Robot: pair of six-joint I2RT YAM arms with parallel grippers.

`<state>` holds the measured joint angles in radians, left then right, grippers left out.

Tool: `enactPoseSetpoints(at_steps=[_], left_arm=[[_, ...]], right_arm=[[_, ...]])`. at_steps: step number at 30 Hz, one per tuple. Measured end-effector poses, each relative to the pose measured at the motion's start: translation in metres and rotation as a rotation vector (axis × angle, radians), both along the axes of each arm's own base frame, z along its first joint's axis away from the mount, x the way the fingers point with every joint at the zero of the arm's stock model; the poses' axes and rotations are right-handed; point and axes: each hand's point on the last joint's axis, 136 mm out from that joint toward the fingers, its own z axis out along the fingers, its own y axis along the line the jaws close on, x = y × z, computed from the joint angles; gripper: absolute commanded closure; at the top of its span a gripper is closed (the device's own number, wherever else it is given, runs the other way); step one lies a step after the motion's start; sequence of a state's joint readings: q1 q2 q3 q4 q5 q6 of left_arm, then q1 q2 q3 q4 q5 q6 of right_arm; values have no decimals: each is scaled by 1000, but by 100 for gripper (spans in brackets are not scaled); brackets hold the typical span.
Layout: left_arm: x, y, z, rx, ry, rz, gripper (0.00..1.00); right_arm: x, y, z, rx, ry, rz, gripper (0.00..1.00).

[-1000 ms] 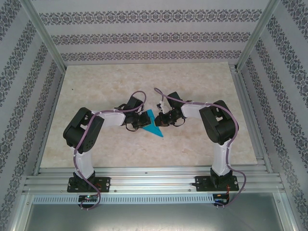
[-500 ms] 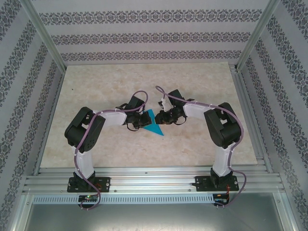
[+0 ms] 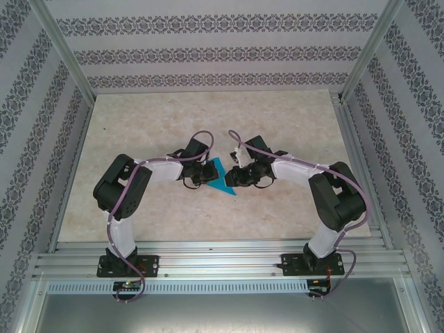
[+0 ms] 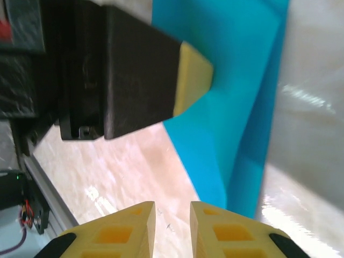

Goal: Fold a paper plane with a square sheet of paper (fold left side to right side)
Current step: Fourth fold the wing at the center of the table.

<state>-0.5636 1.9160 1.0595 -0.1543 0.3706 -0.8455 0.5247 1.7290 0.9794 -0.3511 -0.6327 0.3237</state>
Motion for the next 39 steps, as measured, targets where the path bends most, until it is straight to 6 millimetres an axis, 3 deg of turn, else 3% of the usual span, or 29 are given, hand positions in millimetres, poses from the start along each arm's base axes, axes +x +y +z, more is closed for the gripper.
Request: enactPoseSetpoints(at_steps=[15,29,39], left_arm=[[0,0,0,4,-2,-2,91],[0,0,0,12,1,-4,91],[0,0,-1,15,2,-7,92]], right_arm=[[-9,1,-32,-49,63,23,79],[-9,-4,-40,-89,48,42,80],[-12,-6,-46,-95,54,49,87]])
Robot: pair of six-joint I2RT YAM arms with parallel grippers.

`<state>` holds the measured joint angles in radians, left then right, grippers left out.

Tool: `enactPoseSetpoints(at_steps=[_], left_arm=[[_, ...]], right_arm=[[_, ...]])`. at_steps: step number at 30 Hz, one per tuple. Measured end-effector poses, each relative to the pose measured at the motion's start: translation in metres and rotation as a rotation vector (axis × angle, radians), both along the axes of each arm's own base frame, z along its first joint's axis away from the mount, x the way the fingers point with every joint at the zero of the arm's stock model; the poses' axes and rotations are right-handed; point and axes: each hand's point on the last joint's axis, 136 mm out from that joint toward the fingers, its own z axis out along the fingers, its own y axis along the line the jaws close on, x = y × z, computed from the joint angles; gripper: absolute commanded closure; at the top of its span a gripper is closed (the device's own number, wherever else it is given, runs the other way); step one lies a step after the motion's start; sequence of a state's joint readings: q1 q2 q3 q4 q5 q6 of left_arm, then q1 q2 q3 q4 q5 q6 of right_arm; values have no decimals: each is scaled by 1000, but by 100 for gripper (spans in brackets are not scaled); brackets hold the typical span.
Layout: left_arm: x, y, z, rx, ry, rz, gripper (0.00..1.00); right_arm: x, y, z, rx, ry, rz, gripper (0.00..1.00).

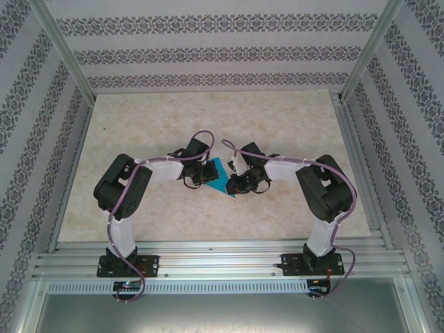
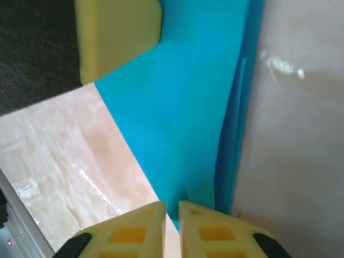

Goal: Fold a paper plane with a square sheet of paper (fold left side to right side)
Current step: Fourth fold the wing at the center of the table.

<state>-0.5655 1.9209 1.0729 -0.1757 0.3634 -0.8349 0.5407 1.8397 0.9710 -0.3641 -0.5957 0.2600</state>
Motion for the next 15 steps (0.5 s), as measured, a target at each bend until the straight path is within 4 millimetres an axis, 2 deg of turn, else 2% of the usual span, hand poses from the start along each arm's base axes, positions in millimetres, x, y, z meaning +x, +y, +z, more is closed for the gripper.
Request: enactPoseSetpoints(at_steps=[15], left_arm=[[-1,-4,0,4,-3,-17,93]], right_arm=[[-11,-7,-4,43,-36,-19,90]])
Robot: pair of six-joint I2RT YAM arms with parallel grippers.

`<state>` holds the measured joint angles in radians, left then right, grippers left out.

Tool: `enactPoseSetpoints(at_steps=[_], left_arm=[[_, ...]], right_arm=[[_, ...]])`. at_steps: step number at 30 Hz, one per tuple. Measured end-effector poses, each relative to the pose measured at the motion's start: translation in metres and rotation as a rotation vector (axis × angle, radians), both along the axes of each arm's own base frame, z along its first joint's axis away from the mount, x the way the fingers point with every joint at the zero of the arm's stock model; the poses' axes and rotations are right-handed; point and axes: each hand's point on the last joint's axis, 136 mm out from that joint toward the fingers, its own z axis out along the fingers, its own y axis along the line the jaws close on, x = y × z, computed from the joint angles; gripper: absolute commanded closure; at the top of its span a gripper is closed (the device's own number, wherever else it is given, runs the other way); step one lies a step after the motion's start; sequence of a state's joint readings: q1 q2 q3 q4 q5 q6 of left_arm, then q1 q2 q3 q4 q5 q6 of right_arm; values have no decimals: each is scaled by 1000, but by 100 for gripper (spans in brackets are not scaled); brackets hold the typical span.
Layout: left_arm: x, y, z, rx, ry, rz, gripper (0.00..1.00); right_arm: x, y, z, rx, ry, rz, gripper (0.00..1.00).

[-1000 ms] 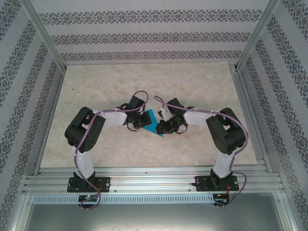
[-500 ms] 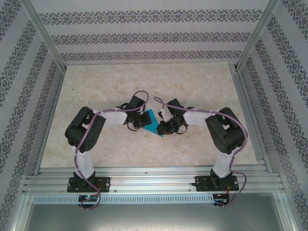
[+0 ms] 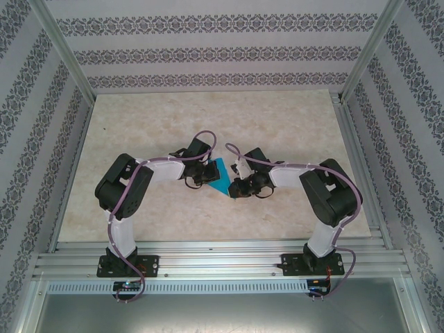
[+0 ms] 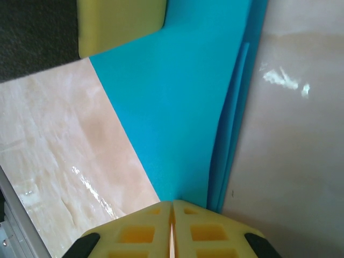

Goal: Fold a paper plane with a square sheet of paper (fold left side to right side)
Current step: Fourth fold the wing at the center of the table.

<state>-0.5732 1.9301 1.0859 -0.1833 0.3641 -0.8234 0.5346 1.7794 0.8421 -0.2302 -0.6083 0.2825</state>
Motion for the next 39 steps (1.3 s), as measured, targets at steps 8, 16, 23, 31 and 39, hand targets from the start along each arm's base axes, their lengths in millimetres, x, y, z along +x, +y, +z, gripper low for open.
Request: enactPoseSetpoints(at_steps=[8,16,23,31,39], left_arm=[[-1,-2,0,0,0,-5,94],[-1,-2,0,-1,1,-5,94],[-1,-2,0,1,2,-5,93],[-1,-2,0,1,2,-5,93],[-1,-2,1,1,3,-6,93]], right_arm=[[-13,-6,0,4,20,-8,90],[-39,-20,6,-35,124,-30,88],[-8,0,56,54,54,-48,88],[22,15,43,51,50,-75,89],[15,3,1,-52,126,-102,91]])
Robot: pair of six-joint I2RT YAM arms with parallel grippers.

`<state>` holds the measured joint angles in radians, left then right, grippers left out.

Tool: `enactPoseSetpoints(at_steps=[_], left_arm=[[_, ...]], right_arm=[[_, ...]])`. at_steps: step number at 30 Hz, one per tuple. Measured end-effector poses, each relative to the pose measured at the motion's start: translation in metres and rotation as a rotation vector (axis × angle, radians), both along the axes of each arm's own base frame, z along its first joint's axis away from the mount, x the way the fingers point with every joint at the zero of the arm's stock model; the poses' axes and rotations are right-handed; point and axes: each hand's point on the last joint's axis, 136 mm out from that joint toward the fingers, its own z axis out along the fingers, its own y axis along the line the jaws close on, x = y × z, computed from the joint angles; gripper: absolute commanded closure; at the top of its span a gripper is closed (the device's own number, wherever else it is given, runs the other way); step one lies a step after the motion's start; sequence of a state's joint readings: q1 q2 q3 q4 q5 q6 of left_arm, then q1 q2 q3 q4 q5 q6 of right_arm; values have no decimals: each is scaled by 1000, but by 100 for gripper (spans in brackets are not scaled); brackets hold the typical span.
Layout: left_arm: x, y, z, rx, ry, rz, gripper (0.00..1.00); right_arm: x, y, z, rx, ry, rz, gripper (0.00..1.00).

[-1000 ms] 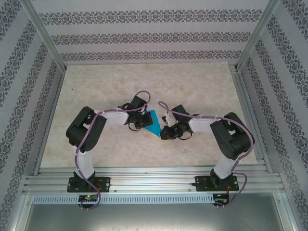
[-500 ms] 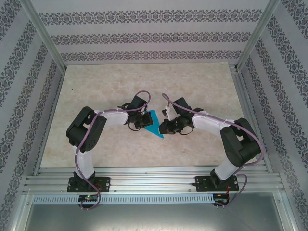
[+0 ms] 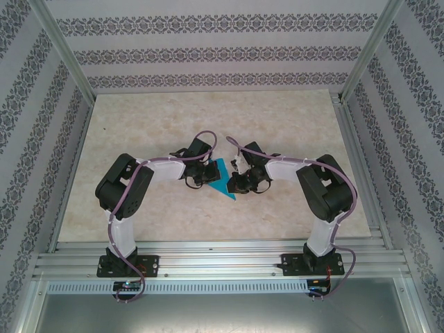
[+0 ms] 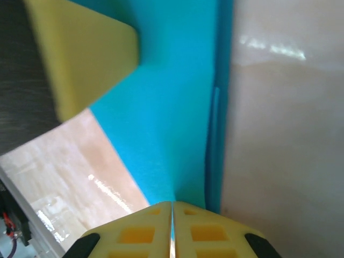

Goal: Fold a paper plane with a square sheet of paper (fold left side to right side)
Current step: Fourth fold the wing at the center of the table.

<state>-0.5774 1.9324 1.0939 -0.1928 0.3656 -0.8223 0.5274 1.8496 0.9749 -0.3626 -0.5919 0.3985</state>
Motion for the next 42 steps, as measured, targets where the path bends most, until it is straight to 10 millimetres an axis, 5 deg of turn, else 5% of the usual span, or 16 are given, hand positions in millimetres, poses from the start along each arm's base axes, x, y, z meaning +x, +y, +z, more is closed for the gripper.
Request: enactPoseSetpoints(at_steps=[8,13,23,29,42], left_arm=[[0,3,5,2,-3,-1,83],[6,15,23,-6,-24,17,85],[-8,-12,48,-147,-35,-56,93],[-18,-28,38,-178,-1,-79,93],[-15,-29,4,-178,37,-38,93]], right_arm=[[-1,-1,-3,-9,11,-8,94],[0,-1,-3,-13,25,-19,96],[0,-1,-3,-21,40,-24,98],[0,-1,-3,-24,43,-24,100],[0,-2,-4,-35,47,-26,100]])
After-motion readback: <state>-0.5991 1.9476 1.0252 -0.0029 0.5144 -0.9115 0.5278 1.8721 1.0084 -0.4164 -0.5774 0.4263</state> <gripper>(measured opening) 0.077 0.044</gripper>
